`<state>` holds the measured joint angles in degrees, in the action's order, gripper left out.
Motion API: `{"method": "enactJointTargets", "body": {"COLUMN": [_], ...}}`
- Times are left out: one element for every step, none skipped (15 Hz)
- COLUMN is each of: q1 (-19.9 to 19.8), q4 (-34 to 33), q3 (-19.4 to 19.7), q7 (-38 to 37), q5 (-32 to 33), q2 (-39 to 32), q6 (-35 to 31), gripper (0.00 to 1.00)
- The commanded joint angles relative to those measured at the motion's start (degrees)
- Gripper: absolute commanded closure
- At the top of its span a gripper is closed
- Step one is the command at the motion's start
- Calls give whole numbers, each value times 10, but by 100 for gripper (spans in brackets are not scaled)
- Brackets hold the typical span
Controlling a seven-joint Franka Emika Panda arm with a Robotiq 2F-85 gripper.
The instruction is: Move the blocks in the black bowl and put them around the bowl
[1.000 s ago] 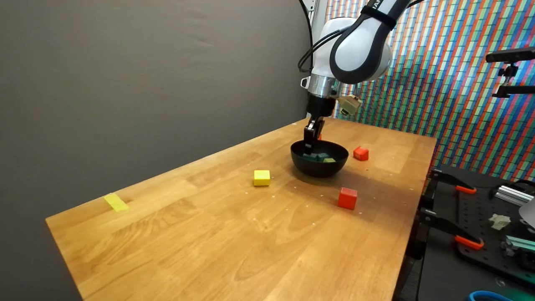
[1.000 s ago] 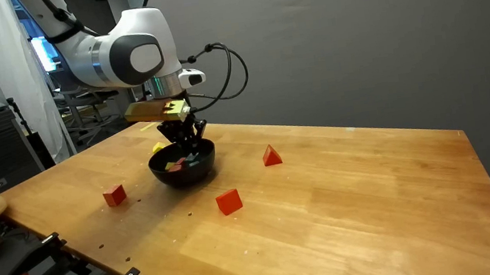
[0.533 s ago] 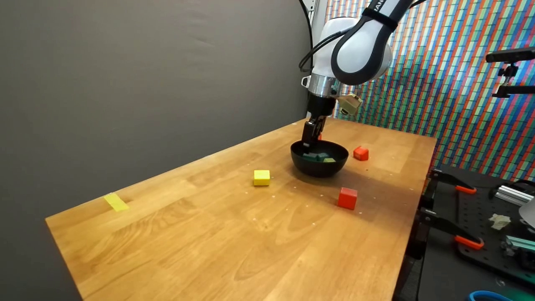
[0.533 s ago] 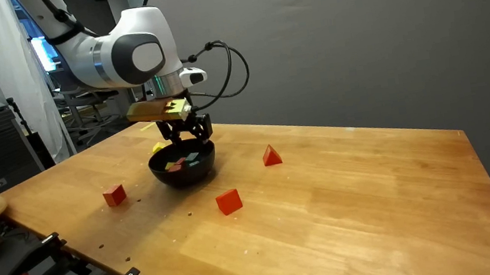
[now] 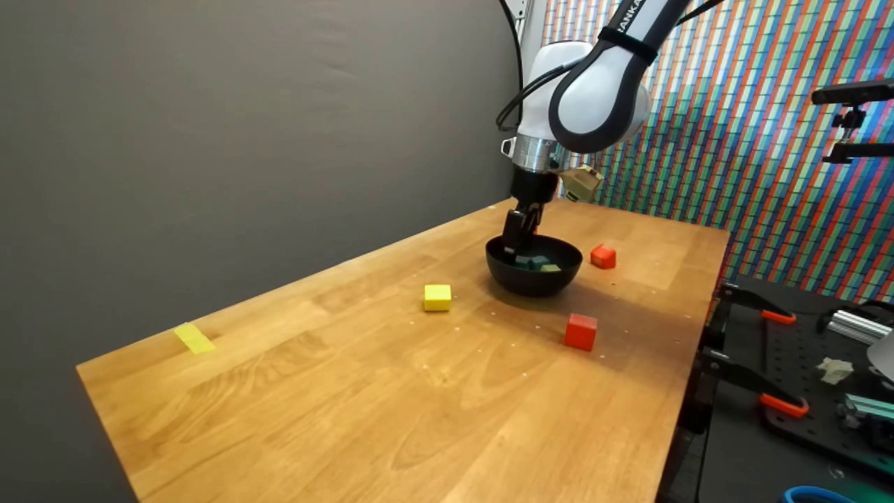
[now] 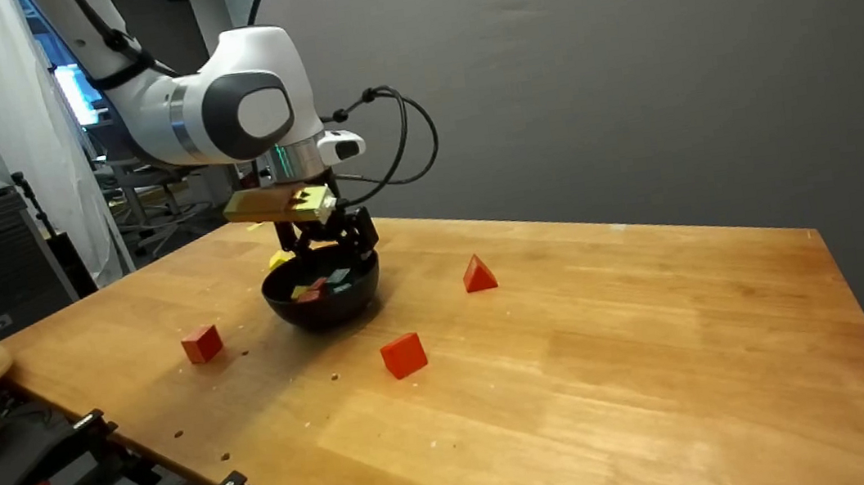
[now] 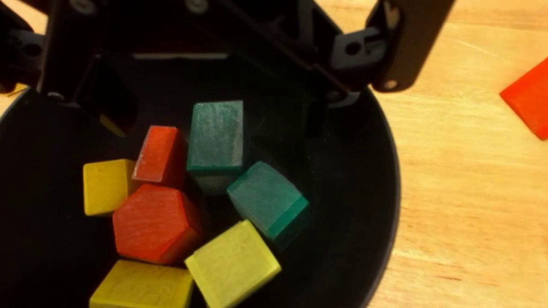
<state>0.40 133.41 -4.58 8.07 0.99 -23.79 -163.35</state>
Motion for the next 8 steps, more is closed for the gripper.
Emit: {"method": "enactJointTargets", "body": {"q1": [5, 4, 4, 3, 4, 2, 0, -3], "q4": [-23, -26, -29, -31, -31, -31, -30, -29], "q3": [5, 5, 6, 6, 7, 6, 4, 1], "q7": [-13, -14, -16, -17, -19, -21, -24, -22], "q5": [3, 3, 3, 1, 2, 0, -4, -7], "q2": [-25, -30, -33, -34, -33, -31, -27, -24], "q6": [0, 1, 3, 3, 3, 3, 5, 6], "gripper": [29, 36, 47, 54, 62, 69, 77, 84]}}
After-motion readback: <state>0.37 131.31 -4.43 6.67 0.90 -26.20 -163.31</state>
